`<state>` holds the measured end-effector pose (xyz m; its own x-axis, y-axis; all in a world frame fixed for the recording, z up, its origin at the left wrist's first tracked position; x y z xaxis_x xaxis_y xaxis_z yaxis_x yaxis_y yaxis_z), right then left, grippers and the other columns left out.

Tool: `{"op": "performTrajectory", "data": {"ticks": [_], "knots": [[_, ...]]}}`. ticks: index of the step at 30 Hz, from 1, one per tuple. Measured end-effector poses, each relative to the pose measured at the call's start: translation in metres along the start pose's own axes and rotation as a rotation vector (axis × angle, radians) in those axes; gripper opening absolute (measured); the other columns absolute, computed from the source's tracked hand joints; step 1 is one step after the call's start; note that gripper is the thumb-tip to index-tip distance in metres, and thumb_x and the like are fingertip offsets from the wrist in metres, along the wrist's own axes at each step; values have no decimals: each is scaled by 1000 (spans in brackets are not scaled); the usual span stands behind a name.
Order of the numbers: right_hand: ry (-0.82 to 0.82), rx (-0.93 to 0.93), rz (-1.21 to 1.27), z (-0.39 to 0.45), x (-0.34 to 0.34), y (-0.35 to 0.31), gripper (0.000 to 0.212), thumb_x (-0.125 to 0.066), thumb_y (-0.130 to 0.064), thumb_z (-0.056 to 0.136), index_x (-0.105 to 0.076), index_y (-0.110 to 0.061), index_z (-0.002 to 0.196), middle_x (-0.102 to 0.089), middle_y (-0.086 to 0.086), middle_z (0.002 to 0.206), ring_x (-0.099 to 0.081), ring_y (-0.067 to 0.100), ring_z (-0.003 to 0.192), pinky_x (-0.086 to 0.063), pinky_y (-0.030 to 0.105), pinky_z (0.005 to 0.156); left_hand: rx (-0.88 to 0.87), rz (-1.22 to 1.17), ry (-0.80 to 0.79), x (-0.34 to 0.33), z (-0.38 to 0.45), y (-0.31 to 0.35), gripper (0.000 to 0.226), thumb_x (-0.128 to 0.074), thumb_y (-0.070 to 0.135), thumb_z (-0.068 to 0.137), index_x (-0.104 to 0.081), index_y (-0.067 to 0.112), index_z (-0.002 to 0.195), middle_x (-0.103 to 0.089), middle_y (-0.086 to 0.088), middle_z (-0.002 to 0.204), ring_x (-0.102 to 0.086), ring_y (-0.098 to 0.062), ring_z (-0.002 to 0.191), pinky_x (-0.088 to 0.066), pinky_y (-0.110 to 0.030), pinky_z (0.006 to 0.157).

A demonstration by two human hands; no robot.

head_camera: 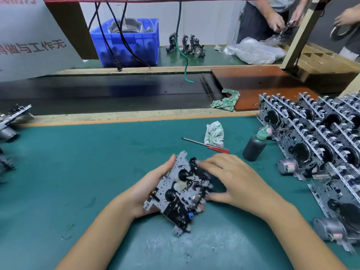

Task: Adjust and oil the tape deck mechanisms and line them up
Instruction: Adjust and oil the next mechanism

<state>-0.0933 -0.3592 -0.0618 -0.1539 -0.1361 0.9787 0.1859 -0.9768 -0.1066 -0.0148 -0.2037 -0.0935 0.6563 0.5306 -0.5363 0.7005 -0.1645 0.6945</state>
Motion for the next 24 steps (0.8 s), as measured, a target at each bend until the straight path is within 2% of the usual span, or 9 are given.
{"op": "performTrajectory", "data": {"ticks": [2,5,8,10,12,16,18,21,24], "knots": [[43,62,-66,-7,7,-6,58,-76,-59,61,-68,-15,98,-65,-4,89,-62,19,89,-50,29,82,8,145,87,4,-2,1,64,-60,70,74,-71,21,113,-69,-8,116,-65,-24,107,-49,-37,95],[84,61,-108,-24,8,-7,55,-57,-72,66,-65,-19,78,-60,-9,73,-60,15,74,-48,25,74,60,252,135,12,-4,4,77,-41,79,72,-72,10,85,-73,-9,79,-69,-17,71,-55,-24,66],[164,-46,-75,-42,7,-7,56,-45,-72,71,-61,-18,71,-57,-9,69,-58,15,67,-36,22,72,-42,266,234,18,-11,14,93,-35,78,69,-71,-3,98,-72,-20,96,-69,-30,89,-57,-32,71],[208,-114,-26,-51,4,-8,54,-47,-70,73,-60,-17,74,-57,-8,72,-56,15,69,-35,25,73,-247,568,528,23,-23,24,87,-37,84,64,-70,7,88,-73,-3,74,-70,-23,68,-54,-31,61],[218,-132,-13,-56,-2,-9,52,-47,-67,76,-59,-16,77,-57,-6,76,-55,17,72,-35,25,74,-401,1090,773,15,-45,23,85,-24,95,62,-64,21,70,-65,11,60,-60,-8,51,-48,-28,58],[234,-127,-43,-56,-6,-13,51,-48,-62,80,-61,-12,79,-59,-2,80,-58,21,75,-36,26,80,-344,1626,817,-6,-59,-18,84,-12,101,49,-56,35,80,-62,17,69,-59,-4,68,-39,-24,57],[255,-117,-30,-55,-7,-14,49,-50,-58,80,-60,-10,75,-59,-1,77,-57,22,73,-37,28,80,-381,1709,897,-17,-58,-28,81,-16,101,47,-52,36,79,-65,12,73,-63,-7,76,-37,-26,57],[289,-85,-56,-54,-9,-15,50,-50,-56,82,-57,-10,67,-55,0,68,-54,23,65,-38,29,78,-556,1759,945,-26,-58,-26,68,-42,94,52,-38,26,55,-55,1,45,-59,-17,45,-25,-24,43],[327,-83,-46,-54,-11,-14,51,-51,-56,83,-57,-9,65,-55,-1,65,-53,23,64,-39,29,77,-717,1743,980,-28,-60,-25,58,-44,80,57,-31,24,48,-42,1,33,-46,-20,29,-18,-19,41]]}}
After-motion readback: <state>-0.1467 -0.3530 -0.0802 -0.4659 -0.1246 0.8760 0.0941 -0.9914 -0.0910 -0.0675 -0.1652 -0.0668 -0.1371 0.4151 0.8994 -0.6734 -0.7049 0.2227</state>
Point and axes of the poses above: each hand's wrist, its own z-axis towards the middle knuckle, its own x-axis out of the back of the hand, y = z × x, the point moved 4 cm from there along z, towards the middle knuckle
